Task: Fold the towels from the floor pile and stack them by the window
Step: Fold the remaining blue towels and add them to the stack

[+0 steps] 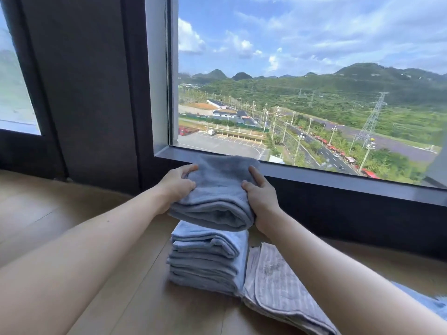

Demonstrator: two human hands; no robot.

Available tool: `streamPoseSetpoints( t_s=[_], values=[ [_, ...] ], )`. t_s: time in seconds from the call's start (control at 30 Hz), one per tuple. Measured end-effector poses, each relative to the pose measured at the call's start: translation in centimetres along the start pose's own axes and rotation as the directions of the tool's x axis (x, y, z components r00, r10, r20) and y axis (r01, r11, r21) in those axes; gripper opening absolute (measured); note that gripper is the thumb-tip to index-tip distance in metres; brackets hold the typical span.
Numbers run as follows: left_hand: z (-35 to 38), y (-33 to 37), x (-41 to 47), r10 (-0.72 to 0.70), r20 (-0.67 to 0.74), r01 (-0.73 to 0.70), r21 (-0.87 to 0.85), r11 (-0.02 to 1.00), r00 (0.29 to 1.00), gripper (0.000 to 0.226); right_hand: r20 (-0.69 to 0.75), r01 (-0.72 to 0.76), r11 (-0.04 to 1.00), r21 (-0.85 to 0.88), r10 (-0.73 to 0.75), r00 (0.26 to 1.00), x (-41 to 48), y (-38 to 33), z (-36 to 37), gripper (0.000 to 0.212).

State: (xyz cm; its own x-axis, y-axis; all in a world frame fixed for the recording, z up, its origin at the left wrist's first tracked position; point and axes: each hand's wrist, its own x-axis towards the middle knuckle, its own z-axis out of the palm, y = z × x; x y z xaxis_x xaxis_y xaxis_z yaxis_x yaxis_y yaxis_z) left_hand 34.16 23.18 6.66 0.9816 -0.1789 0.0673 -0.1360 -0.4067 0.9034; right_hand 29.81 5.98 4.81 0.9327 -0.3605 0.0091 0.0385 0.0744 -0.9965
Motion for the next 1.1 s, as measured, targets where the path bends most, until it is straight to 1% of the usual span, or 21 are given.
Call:
streamPoseSetpoints(
  t_s=[0.07, 0.17, 0.23, 0.3, 0.37, 0.4, 0.5, 0.57, 0.63, 0.73, 0.8, 0.9, 0.93, 1.0, 1.1],
  values=[
    [1.2, -2.0, 2.2, -0.013, -0.03, 0.015, 0.04, 0.999, 0.999, 0.058, 0.012, -0.013, 1.0, -0.017, 0.013, 1.0, 2.1, 2.3, 0.2, 0.05],
    [3.3, -5.5, 4.2, -0.046, -0.047, 0.052, 0.146, 0.988, 0.998, 0.061, 0.028, -0.054, 0.996, -0.073, 0.056, 0.998, 4.3, 6.0, -0.3, 0.058],
    [4.9, -8.1, 4.8, -0.059, -0.027, 0.063, 0.241, 0.969, 0.998, 0.062, 0.031, -0.051, 0.978, -0.2, 0.058, 0.998, 4.7, 9.0, -1.1, 0.06],
    [6.8, -10.4, 5.1, -0.051, -0.002, 0.049, 0.333, 0.942, 0.999, 0.06, 0.026, -0.013, 0.943, -0.333, 0.023, 0.999, 4.5, 11.3, -1.7, 0.059],
    [8.2, -12.0, 5.6, -0.04, -0.007, 0.04, 0.379, 0.924, 0.999, 0.06, 0.024, 0.041, 0.901, -0.432, -0.035, 0.999, 4.5, 12.6, -2.0, 0.054],
    [8.7, -12.5, 6.0, -0.046, -0.012, 0.047, 0.403, 0.914, 0.999, 0.06, 0.022, 0.045, 0.874, -0.483, -0.039, 0.999, 4.7, 13.0, -2.0, 0.052],
    [9.5, -12.5, 6.6, -0.093, -0.01, 0.083, 0.55, 0.831, 0.996, 0.065, 0.034, 0.004, 0.791, -0.612, 0.021, 0.999, 4.5, 14.1, -2.4, 0.05],
    [9.6, -12.3, 6.3, -0.115, -0.018, 0.102, 0.61, 0.786, 0.993, 0.067, 0.053, -0.008, 0.759, -0.651, 0.056, 0.997, 3.9, 14.2, -2.6, 0.05],
    [9.3, -12.2, 6.2, -0.14, -0.019, 0.121, 0.627, 0.77, 0.99, 0.067, 0.077, -0.017, 0.75, -0.661, 0.089, 0.993, 4.0, 13.5, -2.7, 0.05],
    [8.0, -11.3, 6.1, -0.153, -0.052, 0.152, 0.626, 0.765, 0.987, 0.063, 0.139, 0.002, 0.801, -0.598, 0.101, 0.985, 4.2, 11.8, -3.0, 0.05],
    [7.6, -10.1, 4.9, -0.127, -0.096, 0.159, 0.64, 0.751, 0.987, 0.057, 0.188, 0.031, 0.829, -0.559, 0.09, 0.978, 3.5, 10.9, -3.4, 0.051],
    [7.7, -7.5, 2.8, -0.048, -0.181, 0.163, 0.693, 0.702, 0.982, 0.047, 0.247, 0.081, 0.812, -0.578, 0.08, 0.966, 1.4, 9.2, -5.6, 0.052],
    [7.9, -6.4, 2.2, -0.008, -0.194, 0.143, 0.693, 0.707, 0.981, 0.043, 0.246, 0.078, 0.805, -0.588, 0.086, 0.965, 0.7, 8.5, -6.8, 0.051],
    [9.0, -4.2, 1.0, 0.067, -0.171, 0.063, 0.657, 0.752, 0.983, 0.039, 0.201, 0.05, 0.79, -0.611, 0.094, 0.975, -0.7, 7.5, -9.9, 0.05],
    [13.1, -0.8, -0.9, 0.183, -0.082, -0.098, 0.602, 0.792, 0.98, 0.034, 0.092, -0.022, 0.762, -0.648, 0.106, 0.99, -3.0, 6.0, -15.7, 0.05]
  ],
)
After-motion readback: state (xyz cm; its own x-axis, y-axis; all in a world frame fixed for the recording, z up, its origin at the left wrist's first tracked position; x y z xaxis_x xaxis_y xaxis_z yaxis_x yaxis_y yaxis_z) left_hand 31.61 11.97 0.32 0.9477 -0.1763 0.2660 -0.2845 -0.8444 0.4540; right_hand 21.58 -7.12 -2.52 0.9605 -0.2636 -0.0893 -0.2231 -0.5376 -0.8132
